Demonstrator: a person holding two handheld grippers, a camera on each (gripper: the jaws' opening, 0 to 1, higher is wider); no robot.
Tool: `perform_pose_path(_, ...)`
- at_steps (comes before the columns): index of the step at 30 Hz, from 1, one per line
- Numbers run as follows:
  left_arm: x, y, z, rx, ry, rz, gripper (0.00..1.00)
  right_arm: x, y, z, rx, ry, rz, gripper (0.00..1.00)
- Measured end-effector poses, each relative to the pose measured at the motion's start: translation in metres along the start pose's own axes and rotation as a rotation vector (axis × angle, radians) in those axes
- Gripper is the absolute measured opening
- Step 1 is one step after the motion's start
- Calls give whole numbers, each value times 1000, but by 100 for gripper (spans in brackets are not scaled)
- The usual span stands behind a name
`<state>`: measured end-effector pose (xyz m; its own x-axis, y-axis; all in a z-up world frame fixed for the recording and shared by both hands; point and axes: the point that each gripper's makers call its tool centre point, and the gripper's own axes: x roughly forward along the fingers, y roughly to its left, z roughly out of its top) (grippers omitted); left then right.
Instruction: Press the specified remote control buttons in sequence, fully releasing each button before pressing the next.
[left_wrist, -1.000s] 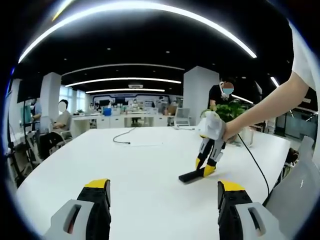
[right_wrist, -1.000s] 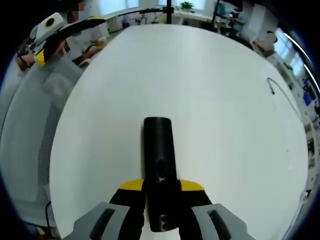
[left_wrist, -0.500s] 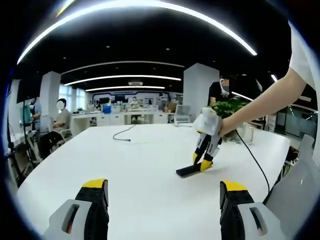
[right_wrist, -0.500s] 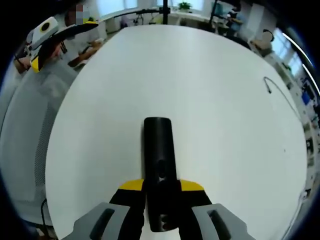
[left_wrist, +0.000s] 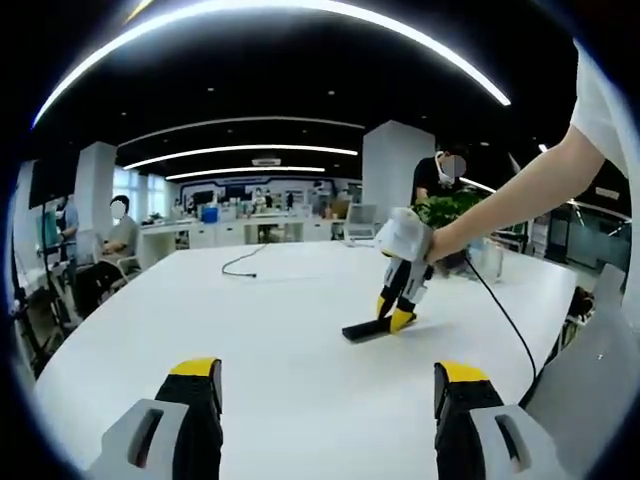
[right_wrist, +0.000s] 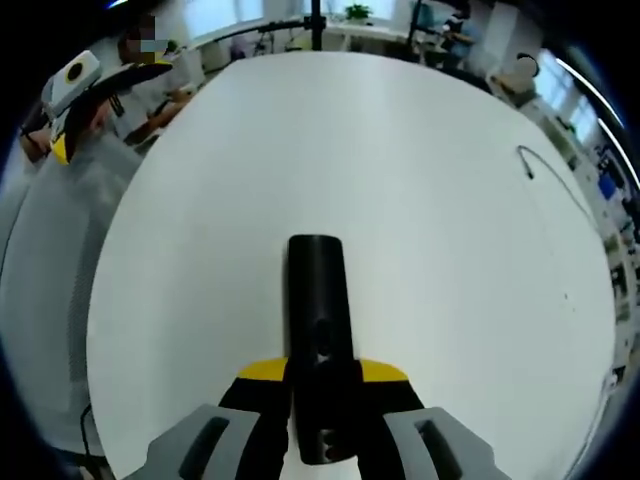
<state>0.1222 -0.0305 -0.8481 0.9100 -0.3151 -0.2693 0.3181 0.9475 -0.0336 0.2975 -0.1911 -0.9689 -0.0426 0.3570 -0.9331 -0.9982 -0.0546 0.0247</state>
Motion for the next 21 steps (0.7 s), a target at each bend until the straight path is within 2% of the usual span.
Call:
perform_pose_path(7, 0, 0, -5, -7, 26, 0, 92, -2, 3, 0, 13, -52, -6, 22)
perform_pose_path(11, -1, 4, -9, -33, 59, 21, 89, -2, 2, 2, 100, -100, -3, 23)
perform_pose_path(14, 0, 2, -12, -33, 76, 9, 89, -3, 1, 4, 176, -145, 10, 24)
perform_pose_path(18, 0, 4, -12, -29, 72, 18, 89, -4, 1, 8, 280, -219, -8, 25)
perform_pose_path(20, -1, 4, -11, -33, 67, 20, 89, -4, 2, 9, 298, -243, -10, 27)
perform_pose_path(21, 0, 4, -11, -31, 65, 20, 89, -4, 1, 11, 322, -276, -22, 29)
